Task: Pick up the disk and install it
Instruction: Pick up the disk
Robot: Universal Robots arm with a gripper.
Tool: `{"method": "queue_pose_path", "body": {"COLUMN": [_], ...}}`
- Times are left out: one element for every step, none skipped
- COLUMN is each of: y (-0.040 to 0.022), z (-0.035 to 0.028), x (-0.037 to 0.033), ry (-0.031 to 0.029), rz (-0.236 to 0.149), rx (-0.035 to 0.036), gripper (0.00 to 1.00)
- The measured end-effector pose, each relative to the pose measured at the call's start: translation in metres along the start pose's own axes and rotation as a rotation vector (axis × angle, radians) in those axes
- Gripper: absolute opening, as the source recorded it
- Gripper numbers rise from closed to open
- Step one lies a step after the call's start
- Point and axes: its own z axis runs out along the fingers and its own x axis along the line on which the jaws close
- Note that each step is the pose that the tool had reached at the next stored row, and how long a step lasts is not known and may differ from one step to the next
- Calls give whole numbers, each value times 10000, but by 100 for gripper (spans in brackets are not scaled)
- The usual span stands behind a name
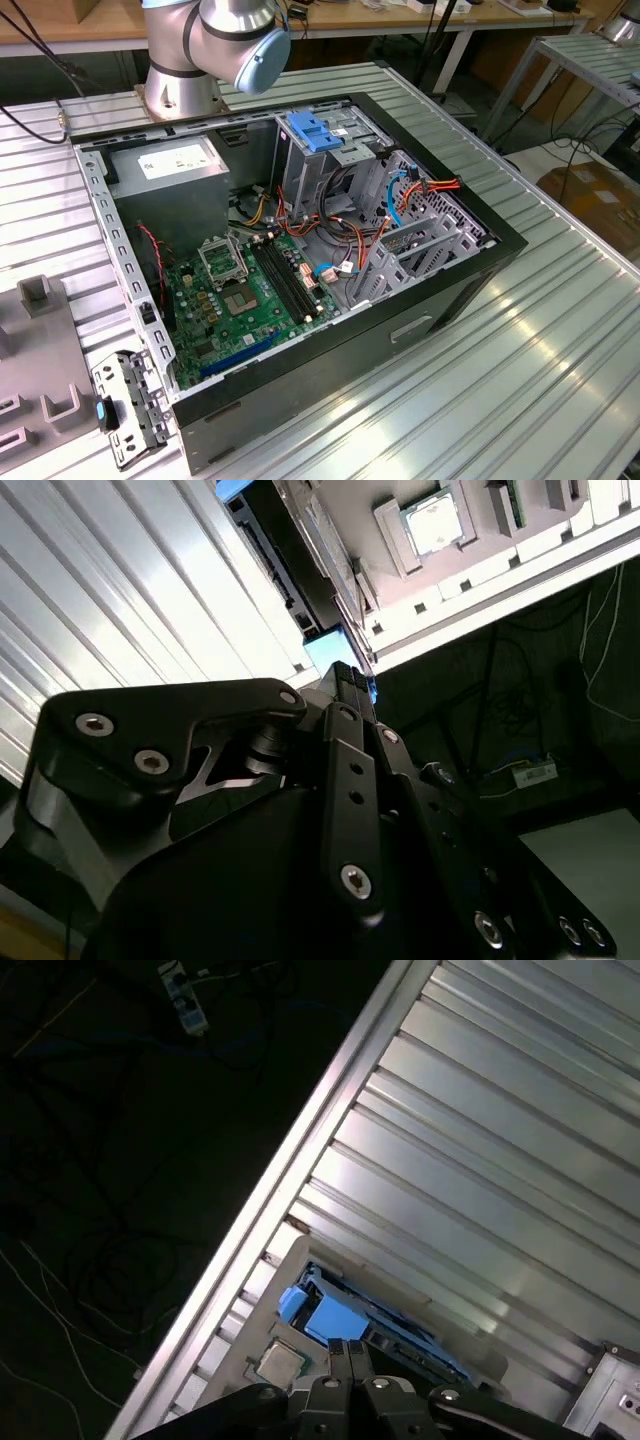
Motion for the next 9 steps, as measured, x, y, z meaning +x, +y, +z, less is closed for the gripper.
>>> {"method": "queue_pose_path", "body": {"y": [0, 0, 0, 0, 0, 0, 0, 0, 0], "z": [0, 0, -1, -1, 0, 0, 0, 0, 0], "x": [0, 0, 0, 0, 0, 0, 0, 0, 0], "ry": [10, 19, 27, 34, 38, 42, 50, 55, 60], "rz": [-221, -458, -623, -790, -898, -1019, -1209, -1336, -1444], "rx": [3, 5, 7, 9, 10, 12, 14, 16, 17], "gripper": [11, 11, 11, 11, 11, 11, 11, 11, 11]}}
